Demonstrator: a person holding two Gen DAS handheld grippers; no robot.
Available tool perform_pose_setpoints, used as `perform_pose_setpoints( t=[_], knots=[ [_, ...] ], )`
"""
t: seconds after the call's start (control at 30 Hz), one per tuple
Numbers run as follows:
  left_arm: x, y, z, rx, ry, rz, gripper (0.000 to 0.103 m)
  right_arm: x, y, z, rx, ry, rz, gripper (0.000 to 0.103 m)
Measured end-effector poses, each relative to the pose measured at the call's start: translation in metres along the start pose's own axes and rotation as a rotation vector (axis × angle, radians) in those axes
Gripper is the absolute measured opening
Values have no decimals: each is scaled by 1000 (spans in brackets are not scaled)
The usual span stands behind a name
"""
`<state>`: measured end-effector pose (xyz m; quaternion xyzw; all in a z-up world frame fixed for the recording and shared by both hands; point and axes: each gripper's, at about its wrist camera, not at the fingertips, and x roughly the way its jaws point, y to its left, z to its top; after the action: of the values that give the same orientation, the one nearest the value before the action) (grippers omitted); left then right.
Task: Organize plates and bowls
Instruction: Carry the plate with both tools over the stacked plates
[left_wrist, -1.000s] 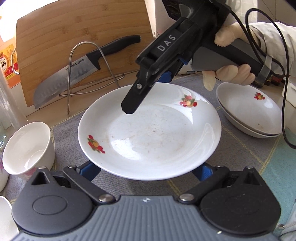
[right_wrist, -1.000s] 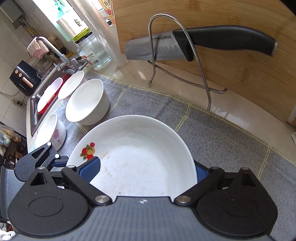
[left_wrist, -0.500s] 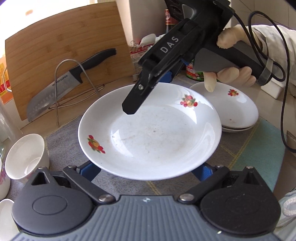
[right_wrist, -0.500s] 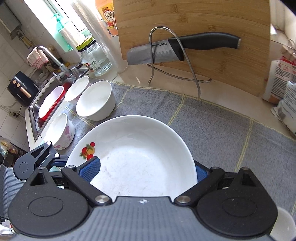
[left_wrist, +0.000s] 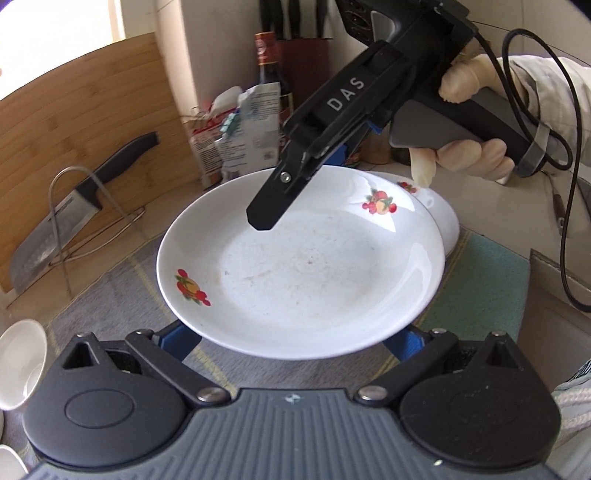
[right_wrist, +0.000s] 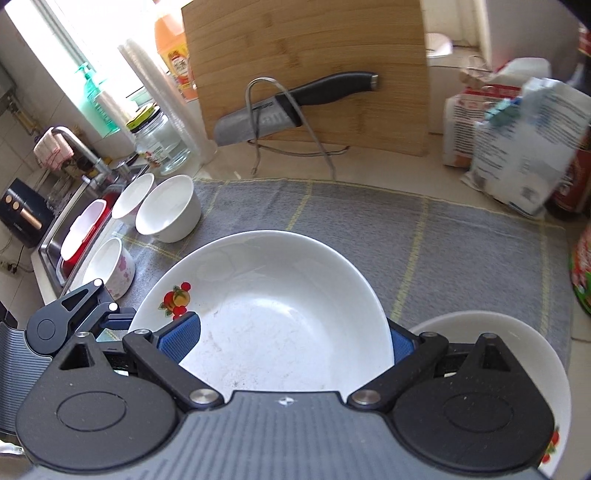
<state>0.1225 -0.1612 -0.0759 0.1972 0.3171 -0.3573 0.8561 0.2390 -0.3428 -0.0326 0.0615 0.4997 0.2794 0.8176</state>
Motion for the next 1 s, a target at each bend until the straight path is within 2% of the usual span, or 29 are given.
perform_pose_setpoints(
  t=[0.13,0.53,1.0],
  knots=[
    [9,-18,11,45,-10,-45,101,-20,-15,-14,44,-28,-37,102],
    [45,-33,33,109,0,-166,101,-52,-62,-54,176,-54,-124,102],
    [56,-46,37,125,17,-188,101,-58,-83,-64,211,-61,-138,102]
  ],
)
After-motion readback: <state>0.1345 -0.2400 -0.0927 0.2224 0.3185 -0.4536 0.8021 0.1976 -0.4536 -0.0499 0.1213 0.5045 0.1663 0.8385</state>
